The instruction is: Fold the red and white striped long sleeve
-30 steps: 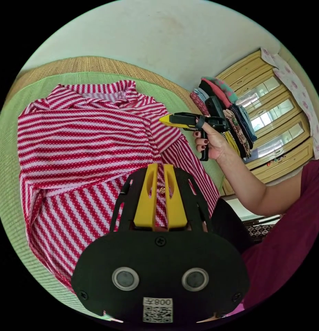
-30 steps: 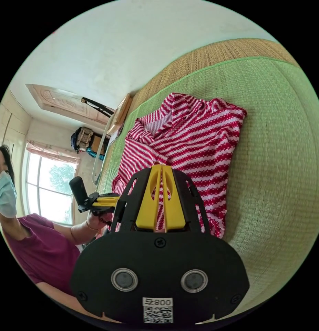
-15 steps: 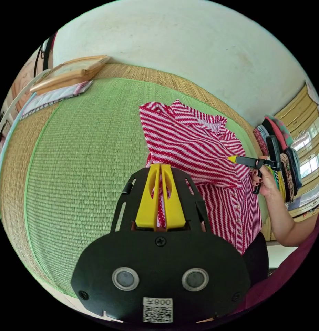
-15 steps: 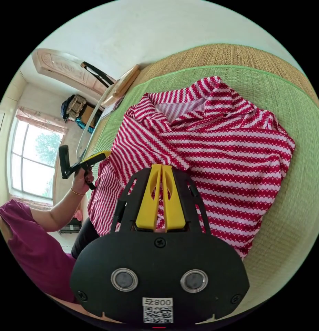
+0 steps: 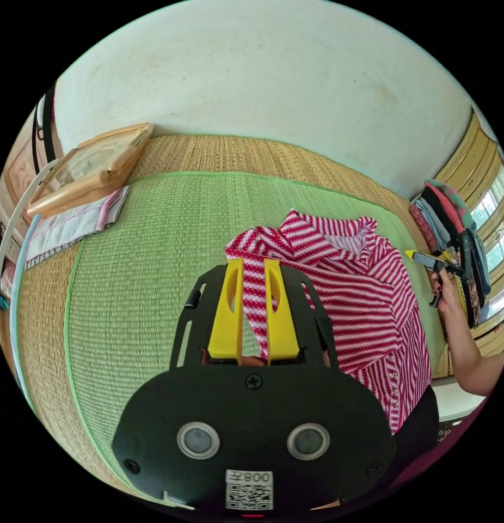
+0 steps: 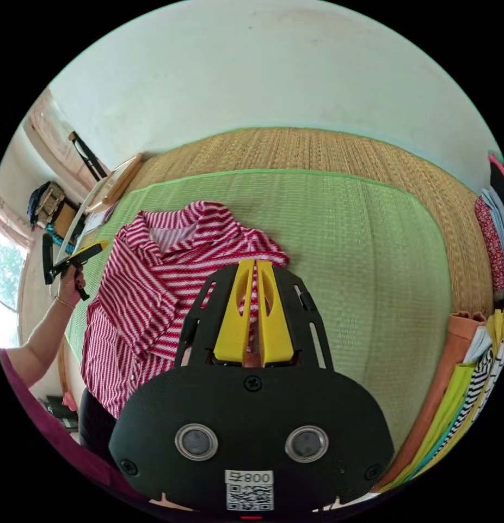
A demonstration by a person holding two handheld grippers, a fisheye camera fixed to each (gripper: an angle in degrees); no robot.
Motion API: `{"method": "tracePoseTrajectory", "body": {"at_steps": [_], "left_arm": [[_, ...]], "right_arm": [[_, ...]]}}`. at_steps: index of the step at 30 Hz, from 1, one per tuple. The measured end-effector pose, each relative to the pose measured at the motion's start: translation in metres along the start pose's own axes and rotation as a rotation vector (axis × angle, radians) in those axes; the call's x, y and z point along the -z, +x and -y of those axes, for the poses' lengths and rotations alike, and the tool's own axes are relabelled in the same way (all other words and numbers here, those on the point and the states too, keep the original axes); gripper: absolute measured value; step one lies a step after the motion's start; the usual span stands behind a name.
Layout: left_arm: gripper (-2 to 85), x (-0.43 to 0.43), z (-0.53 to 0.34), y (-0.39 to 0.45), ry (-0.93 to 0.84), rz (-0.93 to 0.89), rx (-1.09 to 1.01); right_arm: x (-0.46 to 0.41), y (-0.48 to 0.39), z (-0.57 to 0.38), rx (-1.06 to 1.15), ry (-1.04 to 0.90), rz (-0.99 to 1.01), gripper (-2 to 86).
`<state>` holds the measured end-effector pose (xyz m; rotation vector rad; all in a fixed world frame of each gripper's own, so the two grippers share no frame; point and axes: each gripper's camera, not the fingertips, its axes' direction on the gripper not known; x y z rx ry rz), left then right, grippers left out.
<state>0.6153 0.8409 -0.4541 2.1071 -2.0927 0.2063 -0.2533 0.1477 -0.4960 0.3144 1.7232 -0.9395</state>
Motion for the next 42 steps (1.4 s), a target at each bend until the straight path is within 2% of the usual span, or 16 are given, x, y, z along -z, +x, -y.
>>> {"method": "tracePoseTrajectory", "body": {"at_steps": [3,6,8,18,22,27,31,36,42], "left_arm": [[5.7,-0.012,0.002,0.001,-0.077,0.051,-0.018],[4.0,-0.011,-0.002,0.004,-0.058,0.093,-0.031],[3.0,-0.009,-0.003,0.005,-0.057,0.118,-0.041],[1.3,-0.002,-0.001,-0.004,-0.062,0.183,-0.046],[1.2,0.016,-0.020,-0.012,-0.039,0.162,-0.023],[1.2,0.045,-0.047,-0.010,0.042,0.087,-0.081],[0.7,0.027,-0.060,-0.026,-0.088,0.115,-0.053],[0.4,0.054,-0.088,-0.062,-0.045,0.025,0.076],[0.6,0.123,-0.189,-0.094,-0.003,-0.171,0.151]], "right_arm": [[-0.011,-0.007,-0.002,0.036,-0.025,-0.001,0.2],[-0.037,-0.018,-0.005,0.059,-0.105,-0.053,-0.1],[-0.034,-0.021,-0.009,0.079,-0.063,-0.064,-0.2],[-0.034,-0.013,0.000,0.064,-0.092,-0.060,-0.1],[-0.025,-0.015,-0.014,0.073,-0.085,-0.083,0.0],[-0.003,-0.018,-0.033,0.056,-0.006,-0.019,0.0],[-0.021,-0.020,-0.036,0.057,-0.058,-0.011,0.0],[-0.010,0.004,-0.045,-0.005,-0.068,0.042,0.0],[0.062,0.016,-0.116,0.009,-0.036,0.106,0.1]]}}
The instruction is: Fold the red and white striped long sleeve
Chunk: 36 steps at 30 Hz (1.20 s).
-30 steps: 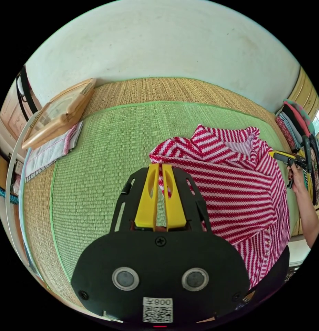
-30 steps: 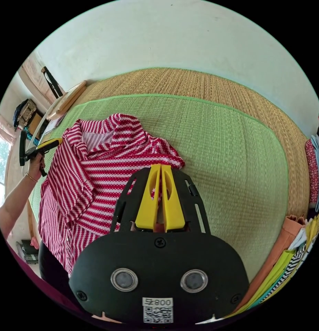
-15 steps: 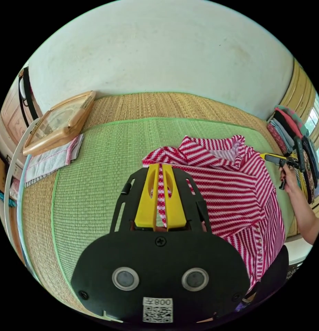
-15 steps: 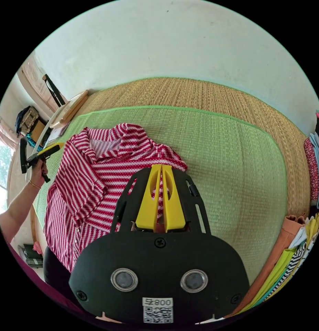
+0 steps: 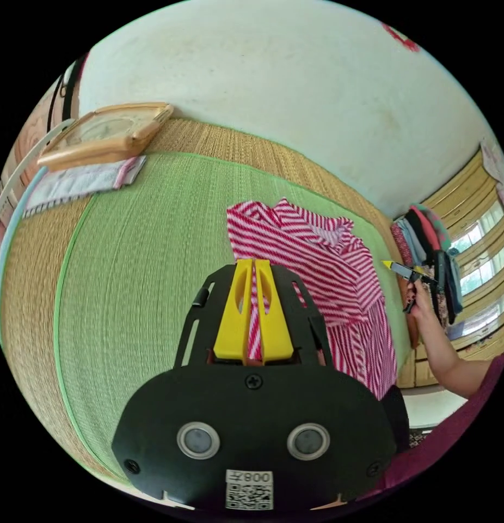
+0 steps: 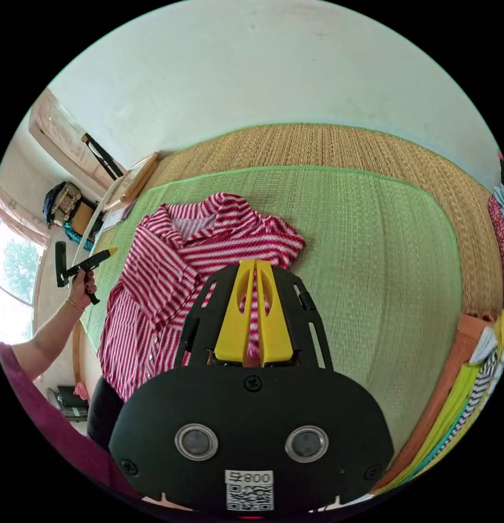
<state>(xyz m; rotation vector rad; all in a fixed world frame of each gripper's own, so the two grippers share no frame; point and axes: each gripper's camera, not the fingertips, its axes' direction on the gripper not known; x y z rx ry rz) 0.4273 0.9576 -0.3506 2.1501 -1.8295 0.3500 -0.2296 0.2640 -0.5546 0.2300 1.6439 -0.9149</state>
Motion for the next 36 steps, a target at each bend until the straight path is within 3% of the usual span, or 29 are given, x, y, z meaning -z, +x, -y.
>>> {"method": "tracePoseTrajectory", "body": {"at_steps": [8,15,25,36], "left_arm": [[2.1,0.097,-0.204,-0.039,-0.117,-0.058,0.169],[4.8,0.140,-0.311,-0.054,-0.119,-0.090,0.289],[7.8,0.148,-0.396,-0.084,-0.176,-0.123,0.373],[2.6,0.176,-0.452,-0.095,-0.153,-0.217,0.367]], "right_arm": [[0.059,-0.007,-0.190,-0.098,-0.127,0.065,0.1],[0.084,-0.014,-0.308,-0.216,-0.164,0.098,0.7],[0.099,-0.024,-0.362,-0.244,-0.158,0.119,4.2],[0.083,-0.007,-0.405,-0.329,-0.202,0.099,8.0]]}}
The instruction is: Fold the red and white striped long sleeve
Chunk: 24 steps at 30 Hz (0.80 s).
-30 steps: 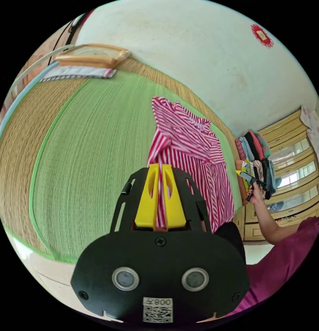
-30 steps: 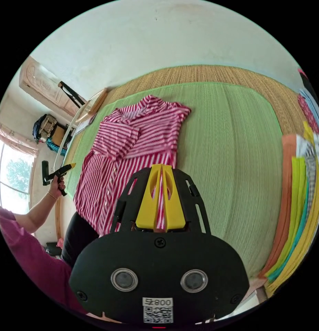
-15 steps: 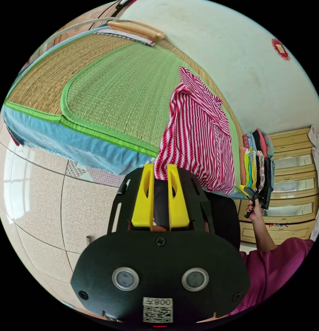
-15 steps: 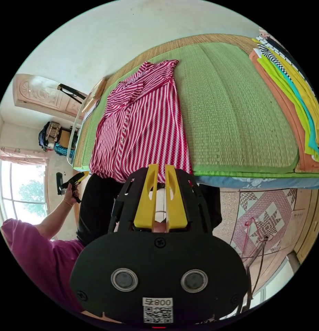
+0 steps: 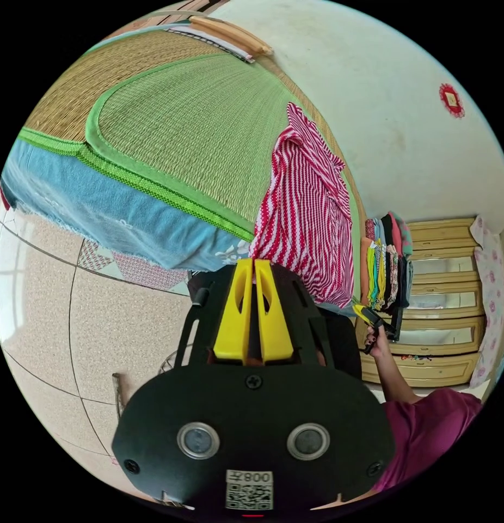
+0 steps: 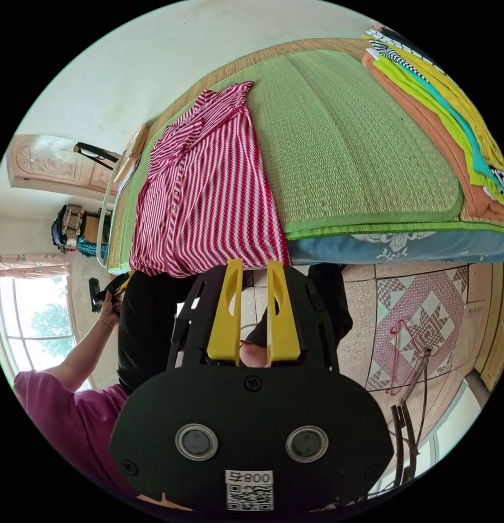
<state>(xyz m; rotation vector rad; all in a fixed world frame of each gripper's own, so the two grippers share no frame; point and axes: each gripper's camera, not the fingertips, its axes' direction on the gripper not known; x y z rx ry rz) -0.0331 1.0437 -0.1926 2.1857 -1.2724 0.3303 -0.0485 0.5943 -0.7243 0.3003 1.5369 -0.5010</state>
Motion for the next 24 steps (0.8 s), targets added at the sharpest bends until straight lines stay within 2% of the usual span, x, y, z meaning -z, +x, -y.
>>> {"method": "tracePoseTrajectory", "body": {"at_steps": [5,9,13,19,24], "left_arm": [[7.5,0.009,-0.023,-0.005,-0.017,-0.039,-0.014],[8.0,0.008,-0.034,-0.005,-0.028,-0.039,-0.004],[6.8,0.012,-0.047,-0.002,-0.055,0.007,-0.007],[3.2,0.027,-0.074,-0.004,-0.041,-0.032,0.009],[1.9,0.041,-0.097,-0.004,-0.028,-0.047,0.025]], "right_arm": [[-0.011,0.012,0.000,-0.004,-0.029,-0.031,8.8],[-0.027,0.024,0.005,0.007,-0.074,-0.050,8.8],[-0.041,0.032,0.009,0.015,-0.109,-0.051,8.4],[-0.051,0.044,0.007,0.053,-0.127,-0.049,6.4],[-0.060,0.059,-0.005,0.092,-0.134,0.031,2.1]]}}
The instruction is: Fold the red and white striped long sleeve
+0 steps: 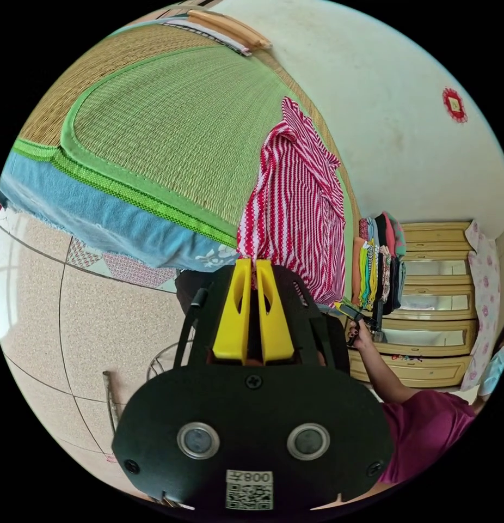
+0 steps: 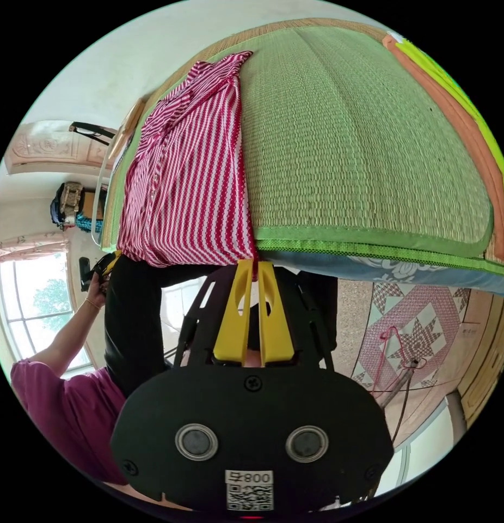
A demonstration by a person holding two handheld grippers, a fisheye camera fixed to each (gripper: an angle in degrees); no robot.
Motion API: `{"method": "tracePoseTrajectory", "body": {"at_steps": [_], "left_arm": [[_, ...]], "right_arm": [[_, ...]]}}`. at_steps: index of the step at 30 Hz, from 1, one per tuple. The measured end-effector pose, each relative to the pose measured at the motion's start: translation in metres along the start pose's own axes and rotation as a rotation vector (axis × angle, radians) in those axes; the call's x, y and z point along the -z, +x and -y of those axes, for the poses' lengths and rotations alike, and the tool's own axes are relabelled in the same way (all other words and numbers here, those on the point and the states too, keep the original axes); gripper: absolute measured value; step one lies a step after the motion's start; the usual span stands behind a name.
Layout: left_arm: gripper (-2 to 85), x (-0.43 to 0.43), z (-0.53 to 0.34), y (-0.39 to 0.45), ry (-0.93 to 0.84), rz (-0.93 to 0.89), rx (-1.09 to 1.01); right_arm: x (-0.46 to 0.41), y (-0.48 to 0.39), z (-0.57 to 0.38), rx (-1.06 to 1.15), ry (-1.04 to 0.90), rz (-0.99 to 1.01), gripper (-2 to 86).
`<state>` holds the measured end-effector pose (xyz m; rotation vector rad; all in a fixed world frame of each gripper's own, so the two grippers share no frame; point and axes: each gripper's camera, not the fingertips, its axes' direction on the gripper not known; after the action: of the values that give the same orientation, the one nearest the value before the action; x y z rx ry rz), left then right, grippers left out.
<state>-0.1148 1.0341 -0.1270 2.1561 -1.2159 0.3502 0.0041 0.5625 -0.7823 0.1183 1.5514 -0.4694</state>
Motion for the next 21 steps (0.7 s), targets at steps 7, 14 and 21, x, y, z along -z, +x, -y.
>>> {"method": "tracePoseTrajectory", "body": {"at_steps": [7,14,21], "left_arm": [[1.1,0.032,-0.036,0.005,0.033,-0.064,-0.028],[0.9,0.066,-0.071,0.007,0.064,-0.140,-0.045],[0.9,0.095,-0.098,0.010,0.091,-0.234,-0.082]], "right_arm": [[-0.010,0.014,-0.017,0.060,-0.030,0.053,0.8],[0.010,0.034,-0.058,0.110,0.026,0.170,0.5],[0.028,0.052,-0.104,0.155,0.095,0.305,0.4]]}}
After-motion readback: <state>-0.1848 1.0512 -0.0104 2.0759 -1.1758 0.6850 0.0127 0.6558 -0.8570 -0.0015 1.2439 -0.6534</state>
